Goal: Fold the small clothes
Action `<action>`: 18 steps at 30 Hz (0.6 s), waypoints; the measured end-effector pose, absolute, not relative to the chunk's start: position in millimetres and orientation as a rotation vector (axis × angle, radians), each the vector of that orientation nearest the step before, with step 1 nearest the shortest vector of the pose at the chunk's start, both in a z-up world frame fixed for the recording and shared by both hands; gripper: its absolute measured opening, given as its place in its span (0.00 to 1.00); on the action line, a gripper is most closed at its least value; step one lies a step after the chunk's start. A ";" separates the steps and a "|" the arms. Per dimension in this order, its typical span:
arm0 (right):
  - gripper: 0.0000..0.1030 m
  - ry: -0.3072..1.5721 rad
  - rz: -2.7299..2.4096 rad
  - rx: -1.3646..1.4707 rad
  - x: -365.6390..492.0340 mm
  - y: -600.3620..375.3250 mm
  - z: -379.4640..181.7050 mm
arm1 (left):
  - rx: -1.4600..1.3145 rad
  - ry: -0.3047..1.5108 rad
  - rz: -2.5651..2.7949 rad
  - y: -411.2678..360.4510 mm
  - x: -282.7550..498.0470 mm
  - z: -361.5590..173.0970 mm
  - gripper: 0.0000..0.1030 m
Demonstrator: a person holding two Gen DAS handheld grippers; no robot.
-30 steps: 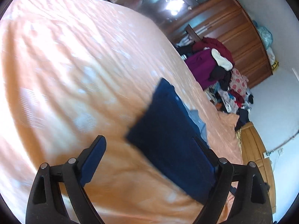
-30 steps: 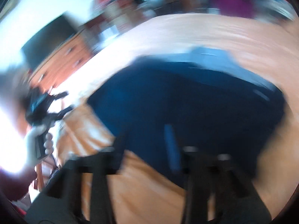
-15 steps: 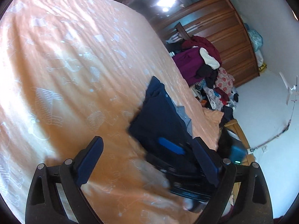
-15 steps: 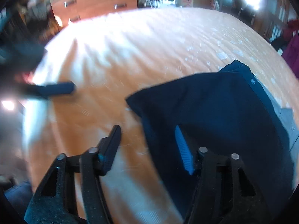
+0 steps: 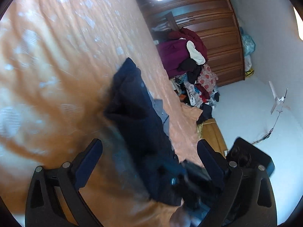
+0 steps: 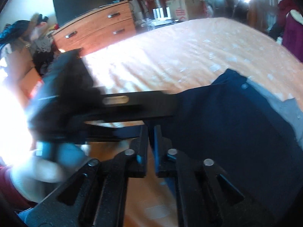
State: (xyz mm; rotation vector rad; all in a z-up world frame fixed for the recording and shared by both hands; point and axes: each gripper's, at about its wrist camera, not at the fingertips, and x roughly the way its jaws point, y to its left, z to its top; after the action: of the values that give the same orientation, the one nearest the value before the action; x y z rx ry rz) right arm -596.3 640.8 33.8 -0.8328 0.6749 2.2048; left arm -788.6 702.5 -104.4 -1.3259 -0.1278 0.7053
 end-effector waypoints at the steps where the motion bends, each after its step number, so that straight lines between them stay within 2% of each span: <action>1: 0.23 0.681 2.201 -0.841 -596.3 636.2 32.0 | -1.340 -0.116 0.714 707.8 -782.8 -109.0 0.98; 2: 0.37 0.678 2.189 -0.845 -593.6 632.4 30.6 | -1.349 -0.105 0.731 711.6 -777.6 -112.0 0.98; 3: 0.39 0.684 2.181 -0.841 -587.8 627.0 30.4 | -1.345 -0.100 0.744 713.6 -774.6 -113.1 0.98; 10: 0.42 0.819 2.102 -0.738 -528.7 611.3 37.7 | -1.296 -0.109 0.890 718.7 -764.4 -112.7 0.95; 12: 0.42 0.837 2.090 -0.697 -515.7 612.2 44.5 | -1.272 -0.105 0.929 720.9 -760.8 -112.3 0.87; 14: 0.42 0.859 2.070 -0.643 -501.8 618.1 52.6 | -1.252 -0.122 0.931 723.5 -761.1 -114.8 0.53; 15: 0.42 0.869 2.061 -0.619 -495.9 622.0 55.6 | -1.266 -0.130 0.925 725.9 -764.2 -119.2 0.42; 16: 0.42 0.876 2.055 -0.600 -492.7 624.1 58.1 | -1.296 -0.147 0.914 727.8 -766.3 -125.7 0.26; 18: 0.43 0.897 2.046 -0.552 -481.8 636.3 67.5 | -1.282 -0.152 0.918 727.4 -767.3 -124.1 0.20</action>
State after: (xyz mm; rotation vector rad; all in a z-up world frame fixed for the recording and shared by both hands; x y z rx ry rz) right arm -481.8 636.3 67.5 -0.5523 0.8969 2.0463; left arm -767.3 727.4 -124.1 -1.2816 -0.1525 0.9180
